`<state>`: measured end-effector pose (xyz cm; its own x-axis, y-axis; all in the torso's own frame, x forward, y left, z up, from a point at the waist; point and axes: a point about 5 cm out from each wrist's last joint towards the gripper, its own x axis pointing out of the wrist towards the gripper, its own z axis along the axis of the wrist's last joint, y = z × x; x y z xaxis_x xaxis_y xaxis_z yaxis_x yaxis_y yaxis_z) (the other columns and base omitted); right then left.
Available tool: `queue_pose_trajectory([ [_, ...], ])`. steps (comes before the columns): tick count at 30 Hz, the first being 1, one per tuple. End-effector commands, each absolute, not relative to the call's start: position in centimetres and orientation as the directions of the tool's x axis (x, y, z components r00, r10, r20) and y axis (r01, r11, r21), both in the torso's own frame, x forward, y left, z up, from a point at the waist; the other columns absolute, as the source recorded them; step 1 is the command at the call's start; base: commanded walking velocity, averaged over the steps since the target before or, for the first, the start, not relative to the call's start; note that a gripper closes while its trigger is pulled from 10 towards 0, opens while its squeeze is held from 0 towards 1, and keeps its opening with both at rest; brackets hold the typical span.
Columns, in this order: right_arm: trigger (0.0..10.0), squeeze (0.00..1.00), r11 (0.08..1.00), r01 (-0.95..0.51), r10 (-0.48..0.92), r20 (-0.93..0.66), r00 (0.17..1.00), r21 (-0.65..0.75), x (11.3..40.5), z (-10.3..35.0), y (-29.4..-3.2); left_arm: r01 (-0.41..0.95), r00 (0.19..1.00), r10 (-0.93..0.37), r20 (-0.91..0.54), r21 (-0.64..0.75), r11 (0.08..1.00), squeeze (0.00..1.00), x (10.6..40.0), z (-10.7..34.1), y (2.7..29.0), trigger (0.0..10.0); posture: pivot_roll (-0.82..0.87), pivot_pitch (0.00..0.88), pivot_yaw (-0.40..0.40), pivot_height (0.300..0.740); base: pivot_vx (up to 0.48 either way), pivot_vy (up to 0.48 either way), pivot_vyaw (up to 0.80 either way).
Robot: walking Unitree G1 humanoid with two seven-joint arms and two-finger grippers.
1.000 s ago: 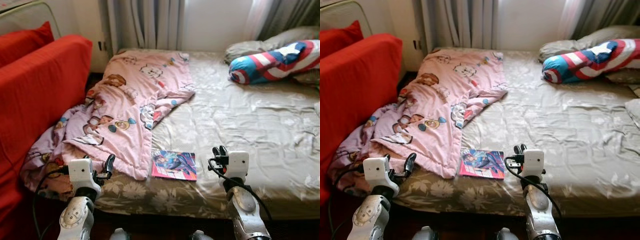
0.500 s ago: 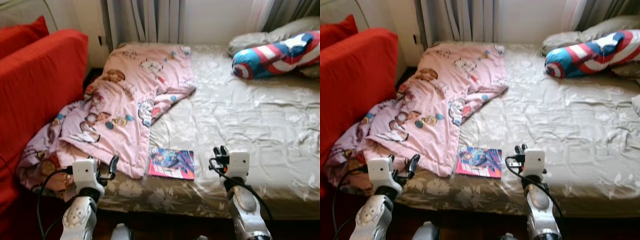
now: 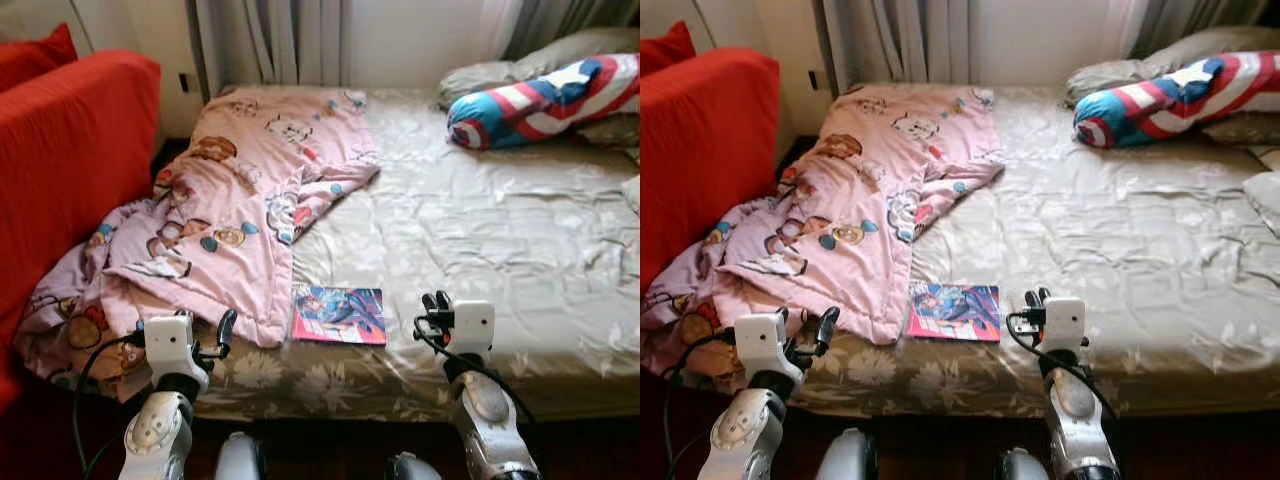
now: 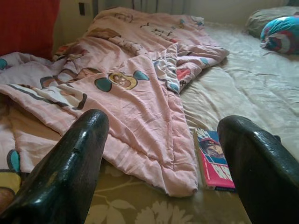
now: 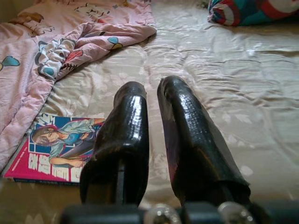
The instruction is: Clean up the room
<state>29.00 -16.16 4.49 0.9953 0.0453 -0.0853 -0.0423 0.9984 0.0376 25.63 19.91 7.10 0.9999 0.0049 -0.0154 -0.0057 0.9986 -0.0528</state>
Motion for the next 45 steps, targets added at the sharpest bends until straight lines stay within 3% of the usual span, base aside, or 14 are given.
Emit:
queue_pose_trajectory([
  [1,10.0,0.0,0.998,-0.042,0.045,-0.086,0.995,0.042,28.9,4.4,-16.2,-0.001,1.0,0.0,-0.015,-0.048,0.999,0.0,25.7,7.2,19.8,10.0,0.04,0.049,-0.031,0.619,0.0,0.0,0.0],
  [21,10.0,0.0,0.996,-0.085,0.087,-0.084,0.993,0.023,28.8,4.4,-15.6,0.048,0.998,-0.051,-0.034,-0.066,0.997,0.0,25.5,6.9,18.8,10.0,0.04,0.054,-0.03,0.619,0.0,0.0,0.0],
  [28,10.0,0.0,0.995,-0.095,0.097,-0.077,0.992,0.032,28.8,4.4,-15.3,0.054,0.998,-0.056,-0.026,-0.069,0.996,0.0,25.6,7.1,18.8,10.0,0.04,0.055,-0.029,0.619,0.0,0.0,0.76],
  [33,10.0,0.0,0.995,-0.081,0.086,-0.083,0.993,0.053,28.8,4.3,-15.5,0.06,0.998,-0.062,-0.026,-0.072,0.996,0.0,25.6,7.2,18.8,10.0,0.04,0.055,-0.027,0.619,0.0,0.0,0.0],
  [45,10.0,0.0,0.994,-0.093,0.097,-0.083,0.992,0.053,28.7,4.3,-15.3,0.063,0.998,-0.064,-0.024,-0.071,0.995,0.0,25.6,7.3,18.9,10.0,0.04,0.058,-0.024,0.619,0.246,0.0,0.0],
])
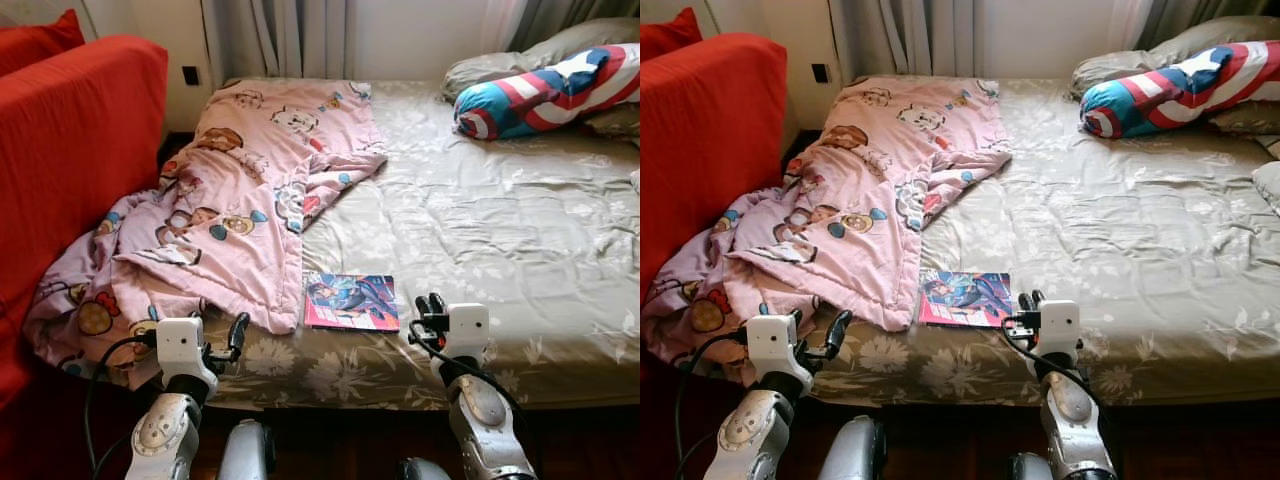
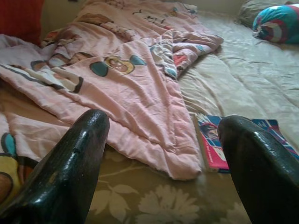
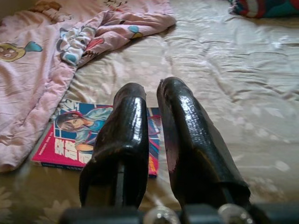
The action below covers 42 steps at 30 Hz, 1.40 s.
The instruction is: Clean up the room
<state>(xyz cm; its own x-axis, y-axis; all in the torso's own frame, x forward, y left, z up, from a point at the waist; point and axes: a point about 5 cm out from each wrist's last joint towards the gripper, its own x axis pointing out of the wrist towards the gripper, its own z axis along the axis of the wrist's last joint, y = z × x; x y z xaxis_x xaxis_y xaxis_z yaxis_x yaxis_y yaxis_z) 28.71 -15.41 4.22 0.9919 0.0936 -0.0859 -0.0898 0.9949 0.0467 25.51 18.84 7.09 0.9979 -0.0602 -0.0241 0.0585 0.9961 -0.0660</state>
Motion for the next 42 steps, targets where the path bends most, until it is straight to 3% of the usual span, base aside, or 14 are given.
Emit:
queue_pose_trajectory([
  [1,10.0,0.0,0.994,-0.096,0.1,-0.083,0.991,0.053,28.7,4.3,-15.2,0.063,0.998,-0.065,-0.024,-0.071,0.996,0.0,25.5,7.3,18.9,10.0,0.04,0.06,-0.023,0.619,0.281,0.0,0.0],
  [12,10.0,0.0,0.992,-0.115,0.118,-0.084,0.989,0.045,28.6,4.2,-15.0,0.065,0.998,-0.067,-0.023,-0.071,0.995,0.0,25.6,7.4,18.8,10.0,0.04,0.06,-0.02,0.619,0.289,0.0,0.0],
  [24,10.0,0.0,0.987,-0.158,0.16,-0.083,0.984,0.035,28.4,4.1,-14.4,0.066,0.998,-0.067,-0.021,-0.071,0.995,0.0,25.6,7.4,18.8,10.0,0.04,0.06,-0.021,0.619,0.291,0.0,0.79],
  [30,10.0,0.0,0.988,-0.142,0.147,-0.104,0.984,0.058,28.4,3.8,-14.7,0.066,0.997,-0.068,-0.023,-0.065,0.996,0.0,25.7,7.4,18.7,10.0,0.04,0.061,-0.021,0.619,0.047,0.0,0.0],
  [42,10.0,0.0,0.987,0.095,-0.076,-0.147,0.986,0.127,28.2,2.9,-17.3,0.077,0.997,-0.078,-0.021,-0.06,0.995,0.0,25.9,7.5,18.7,10.0,0.04,0.067,-0.02,0.619,0.0,0.0,0.0],
])
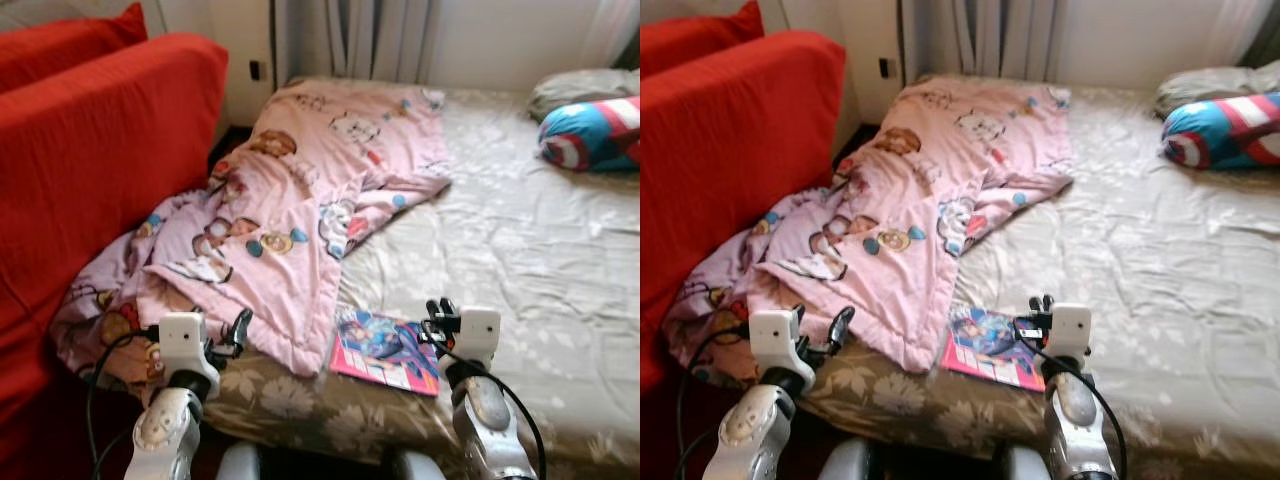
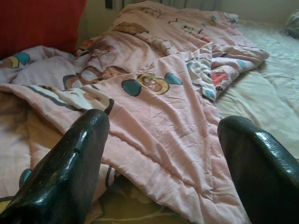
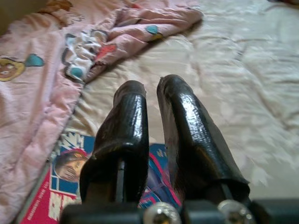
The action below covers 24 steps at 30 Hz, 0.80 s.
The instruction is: Clean up the room
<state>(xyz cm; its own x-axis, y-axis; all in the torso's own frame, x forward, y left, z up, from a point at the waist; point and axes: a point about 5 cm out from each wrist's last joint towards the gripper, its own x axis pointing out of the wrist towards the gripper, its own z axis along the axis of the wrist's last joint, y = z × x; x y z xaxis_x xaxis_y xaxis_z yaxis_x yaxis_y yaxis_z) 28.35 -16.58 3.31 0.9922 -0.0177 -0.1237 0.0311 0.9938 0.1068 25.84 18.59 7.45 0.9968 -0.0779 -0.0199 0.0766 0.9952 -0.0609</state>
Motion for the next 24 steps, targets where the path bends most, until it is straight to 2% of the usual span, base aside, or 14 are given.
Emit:
queue_pose_trajectory([
  [1,10.0,0.0,0.987,0.095,-0.076,-0.147,0.986,0.127,28.2,2.9,-17.3,0.077,0.997,-0.078,-0.021,-0.06,0.995,0.0,25.9,7.5,18.7,10.0,0.04,0.067,-0.02,0.619,0.0,0.0,0.0],
  [5,10.0,0.0,0.981,0.14,-0.116,-0.171,0.978,0.135,28.1,2.6,-17.9,0.078,0.997,-0.079,-0.021,-0.058,0.995,0.0,25.9,7.5,18.7,10.0,0.04,0.073,-0.018,0.619,0.0,0.0,0.0],
  [6,10.0,0.0,0.98,0.159,-0.13,-0.219,0.967,0.123,28.1,2.0,-18.0,0.078,0.997,-0.08,-0.021,-0.057,0.995,0.0,25.8,7.5,18.7,10.0,0.04,0.075,-0.018,0.614,0.0,0.0,0.0],
  [10,10.0,0.0,0.977,0.17,-0.139,-0.213,0.967,0.132,28.1,1.9,-18.0,0.078,0.997,-0.08,-0.021,-0.056,0.995,0.0,25.9,7.5,18.7,10.0,0.04,0.076,-0.017,0.589,0.0,0.0,0.0],
  [21,10.0,0.0,0.962,0.21,-0.152,-0.3,0.942,0.173,28.8,0.9,-17.9,0.085,0.996,-0.086,-0.019,-0.053,0.995,0.0,26.3,7.7,18.7,10.0,0.05,0.097,-0.006,0.589,0.0,0.0,0.0],
  [24,10.0,0.0,0.943,0.242,-0.158,-0.332,0.93,0.228,29.1,0.7,-18.0,0.085,0.996,-0.085,-0.017,-0.045,0.995,0.0,26.3,7.9,18.9,10.0,0.07,0.122,0.005,0.589,0.0,0.0,0.0],
])
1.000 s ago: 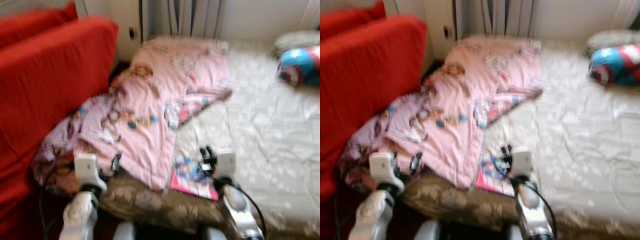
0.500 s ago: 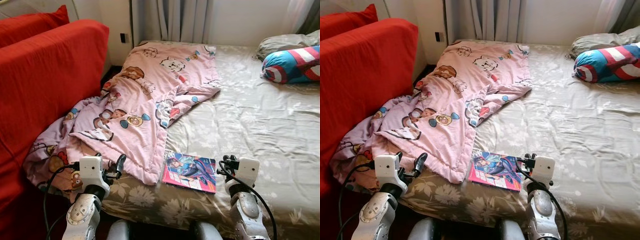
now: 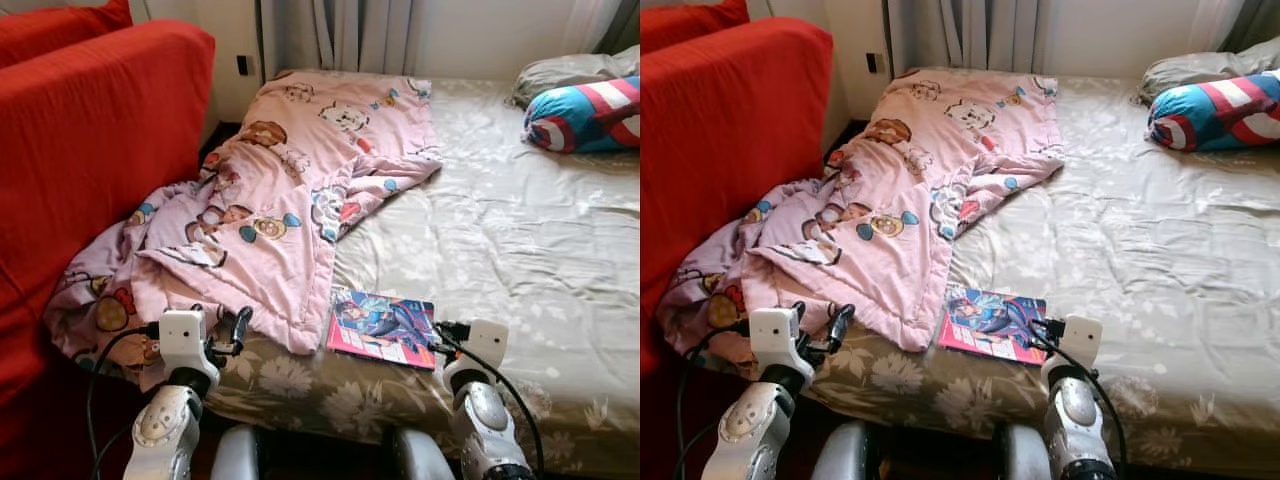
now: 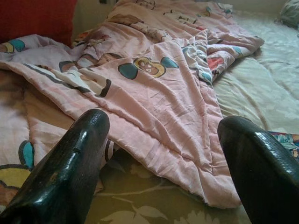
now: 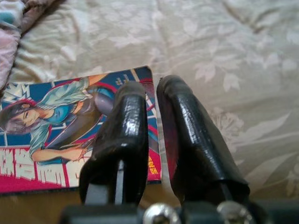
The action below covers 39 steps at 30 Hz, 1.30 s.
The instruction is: Clean up the room
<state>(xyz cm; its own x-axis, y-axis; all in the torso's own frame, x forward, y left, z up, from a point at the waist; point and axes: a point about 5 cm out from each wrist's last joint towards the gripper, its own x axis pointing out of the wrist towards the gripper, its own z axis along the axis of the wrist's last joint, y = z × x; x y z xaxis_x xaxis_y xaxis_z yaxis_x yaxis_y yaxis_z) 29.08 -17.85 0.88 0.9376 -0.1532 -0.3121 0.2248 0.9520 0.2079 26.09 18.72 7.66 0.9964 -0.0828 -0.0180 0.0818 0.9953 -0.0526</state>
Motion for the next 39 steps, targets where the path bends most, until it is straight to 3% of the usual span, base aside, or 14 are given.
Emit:
queue_pose_trajectory([
  [1,10.0,0.0,0.935,0.251,-0.155,-0.349,0.924,0.251,29.1,0.6,-18.0,0.085,0.996,-0.086,-0.017,-0.043,0.995,0.0,26.3,8.0,18.9,10.0,0.07,0.125,0.007,0.589,0.0,0.0,0.0],
  [4,10.0,0.0,0.92,0.269,-0.154,-0.371,0.916,0.284,29.1,0.3,-18.1,0.086,0.996,-0.087,-0.02,-0.038,0.996,0.0,26.1,8.0,19.0,10.0,0.07,0.136,0.013,0.589,0.0,0.0,0.0],
  [5,10.0,0.85,0.91,0.28,-0.154,-0.376,0.914,0.306,29.1,0.3,-18.1,0.087,0.996,-0.087,-0.022,-0.036,0.996,0.0,25.9,8.0,19.1,10.0,0.08,0.143,0.017,0.589,0.0,0.0,0.0],
  [6,10.0,1.0,0.883,0.308,-0.158,-0.395,0.905,0.354,29.2,0.1,-18.2,0.087,0.996,-0.088,-0.029,-0.03,0.996,0.0,25.7,7.9,19.2,10.0,0.09,0.154,0.023,0.589,0.0,0.0,0.0],
  [12,10.0,1.0,0.843,0.357,-0.165,-0.438,0.884,0.402,29.1,-0.3,-18.3,0.084,0.995,-0.085,-0.047,-0.015,0.996,0.0,24.7,8.0,19.7,10.0,0.11,0.187,0.039,0.589,0.0,0.0,0.0],
  [22,10.0,1.0,0.835,0.284,-0.092,-0.389,0.917,0.471,29.6,0.1,-17.7,0.068,0.994,-0.066,-0.088,0.011,0.998,0.0,22.9,8.2,20.8,10.0,0.15,0.238,0.067,0.589,0.0,0.0,0.0],
  [39,10.0,1.0,0.807,0.276,-0.121,-0.312,0.942,0.522,29.8,0.8,-19.0,0.087,0.99,-0.083,-0.114,0.027,0.996,0.0,22.6,8.4,20.7,10.0,0.16,0.238,0.087,0.589,0.0,0.0,0.0],
])
